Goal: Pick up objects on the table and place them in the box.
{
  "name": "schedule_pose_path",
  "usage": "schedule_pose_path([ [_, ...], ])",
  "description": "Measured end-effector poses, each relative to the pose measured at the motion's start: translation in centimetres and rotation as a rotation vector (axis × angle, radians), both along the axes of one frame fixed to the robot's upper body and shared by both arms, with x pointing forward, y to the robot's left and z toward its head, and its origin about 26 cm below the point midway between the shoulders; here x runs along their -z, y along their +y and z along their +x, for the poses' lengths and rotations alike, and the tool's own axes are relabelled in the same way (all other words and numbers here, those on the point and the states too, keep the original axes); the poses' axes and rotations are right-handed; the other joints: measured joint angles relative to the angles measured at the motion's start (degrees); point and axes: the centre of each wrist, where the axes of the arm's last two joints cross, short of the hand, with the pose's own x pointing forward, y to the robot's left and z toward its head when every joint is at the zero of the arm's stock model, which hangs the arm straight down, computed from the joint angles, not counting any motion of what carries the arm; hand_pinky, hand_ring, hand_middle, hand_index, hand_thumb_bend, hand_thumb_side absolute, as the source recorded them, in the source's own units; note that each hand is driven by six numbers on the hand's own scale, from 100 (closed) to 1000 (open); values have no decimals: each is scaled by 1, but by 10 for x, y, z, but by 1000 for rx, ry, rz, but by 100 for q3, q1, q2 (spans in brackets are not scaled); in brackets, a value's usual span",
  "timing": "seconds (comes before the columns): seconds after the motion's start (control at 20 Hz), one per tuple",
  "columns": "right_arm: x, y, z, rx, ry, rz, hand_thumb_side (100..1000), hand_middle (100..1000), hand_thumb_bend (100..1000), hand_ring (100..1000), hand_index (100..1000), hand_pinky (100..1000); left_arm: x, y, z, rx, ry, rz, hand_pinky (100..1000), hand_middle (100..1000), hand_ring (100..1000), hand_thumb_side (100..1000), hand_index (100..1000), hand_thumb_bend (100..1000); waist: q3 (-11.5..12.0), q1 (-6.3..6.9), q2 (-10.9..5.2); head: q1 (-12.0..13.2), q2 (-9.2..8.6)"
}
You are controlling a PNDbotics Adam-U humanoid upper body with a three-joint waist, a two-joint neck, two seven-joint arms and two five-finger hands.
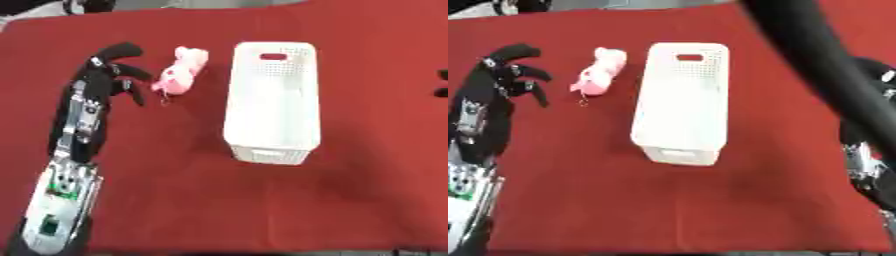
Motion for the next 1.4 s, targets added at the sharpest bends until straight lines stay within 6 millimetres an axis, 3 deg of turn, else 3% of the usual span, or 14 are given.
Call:
schedule_pose_path([
  [1.4, 0, 0, 0, -2, 9, -5, 738, 846, 179, 789, 806, 653, 0, 0, 0, 8, 7, 15, 336, 728, 612, 970, 833, 194, -1, 0, 5, 5, -67],
])
